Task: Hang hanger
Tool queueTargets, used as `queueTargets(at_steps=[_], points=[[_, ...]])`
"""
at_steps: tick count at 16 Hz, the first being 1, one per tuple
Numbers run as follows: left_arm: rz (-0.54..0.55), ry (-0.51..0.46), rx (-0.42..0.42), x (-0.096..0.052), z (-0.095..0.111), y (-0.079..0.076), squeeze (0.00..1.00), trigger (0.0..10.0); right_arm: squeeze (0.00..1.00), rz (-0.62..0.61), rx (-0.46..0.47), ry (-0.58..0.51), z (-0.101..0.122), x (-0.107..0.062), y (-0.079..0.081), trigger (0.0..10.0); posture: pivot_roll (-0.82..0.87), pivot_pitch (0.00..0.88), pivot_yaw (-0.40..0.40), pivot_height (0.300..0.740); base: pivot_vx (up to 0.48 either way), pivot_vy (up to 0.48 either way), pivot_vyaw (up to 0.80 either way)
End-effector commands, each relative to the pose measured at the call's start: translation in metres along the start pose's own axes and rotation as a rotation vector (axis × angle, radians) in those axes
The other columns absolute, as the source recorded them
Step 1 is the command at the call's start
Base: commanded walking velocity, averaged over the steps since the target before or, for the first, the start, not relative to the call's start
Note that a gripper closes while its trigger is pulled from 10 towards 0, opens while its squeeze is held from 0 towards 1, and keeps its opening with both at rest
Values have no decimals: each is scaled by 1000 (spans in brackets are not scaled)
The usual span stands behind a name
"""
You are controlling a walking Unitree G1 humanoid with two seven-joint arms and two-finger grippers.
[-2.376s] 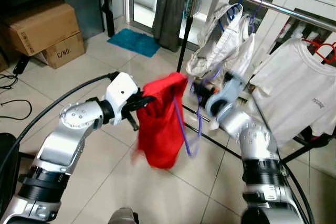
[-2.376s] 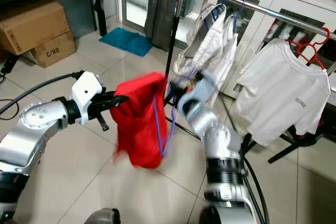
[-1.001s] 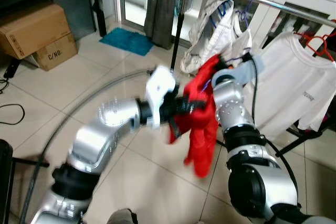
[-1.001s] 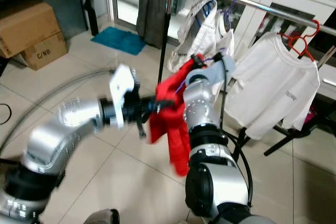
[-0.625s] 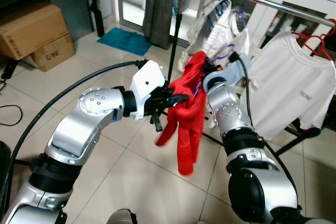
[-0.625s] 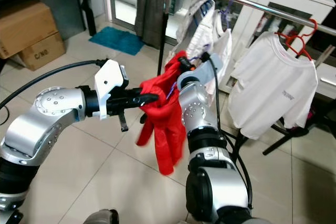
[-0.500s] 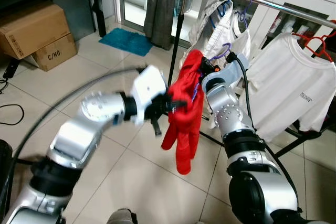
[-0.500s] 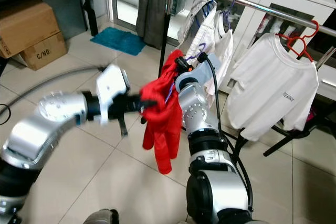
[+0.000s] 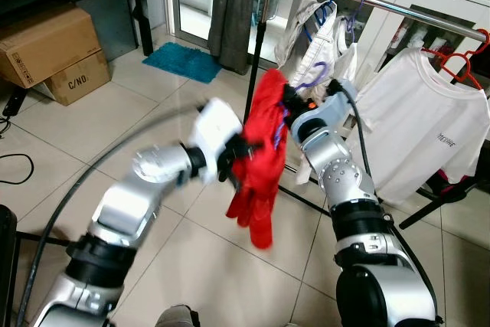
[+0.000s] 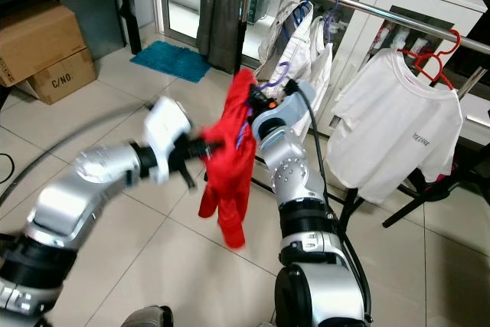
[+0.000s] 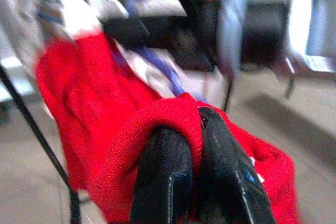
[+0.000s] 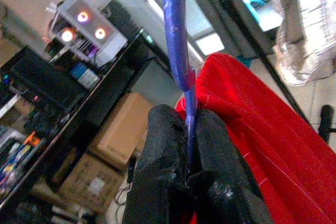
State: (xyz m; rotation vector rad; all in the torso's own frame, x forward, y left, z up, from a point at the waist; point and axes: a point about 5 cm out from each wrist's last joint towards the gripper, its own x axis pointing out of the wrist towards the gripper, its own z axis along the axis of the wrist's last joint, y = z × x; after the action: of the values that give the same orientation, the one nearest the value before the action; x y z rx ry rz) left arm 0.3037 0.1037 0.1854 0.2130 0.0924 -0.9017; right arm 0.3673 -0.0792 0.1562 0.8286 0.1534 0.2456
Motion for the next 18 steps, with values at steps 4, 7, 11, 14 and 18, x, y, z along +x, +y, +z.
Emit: queueTargets(at_steps=[4, 7, 11, 14, 18], points=[[79, -35, -33, -1, 6, 9, 0, 10000, 0, 35, -6, 30, -6, -6, 1, 10000, 68, 0, -104, 740, 0, 0, 0], [49, -4, -51, -5, 1, 9, 1000, 10000, 0, 36, -25, 35, -4, -8, -1, 10000, 68, 0, -104, 740, 0, 0, 0], [-116, 142, -30, -12, -20, -11, 1000, 10000, 0, 36, -46, 26, 2, -12, -7, 10000, 67, 0, -105, 740, 0, 0, 0], [-148, 164, -33, -14, -24, -17, 1000, 10000, 0, 42, -4, 10, 9, -14, -10, 10000, 67, 0, -105, 740, 0, 0, 0], [-220, 258, -32, -26, -35, -22, 1000, 10000, 0, 36, -91, 31, 8, -15, -12, 10000, 68, 0, -107, 740, 0, 0, 0]])
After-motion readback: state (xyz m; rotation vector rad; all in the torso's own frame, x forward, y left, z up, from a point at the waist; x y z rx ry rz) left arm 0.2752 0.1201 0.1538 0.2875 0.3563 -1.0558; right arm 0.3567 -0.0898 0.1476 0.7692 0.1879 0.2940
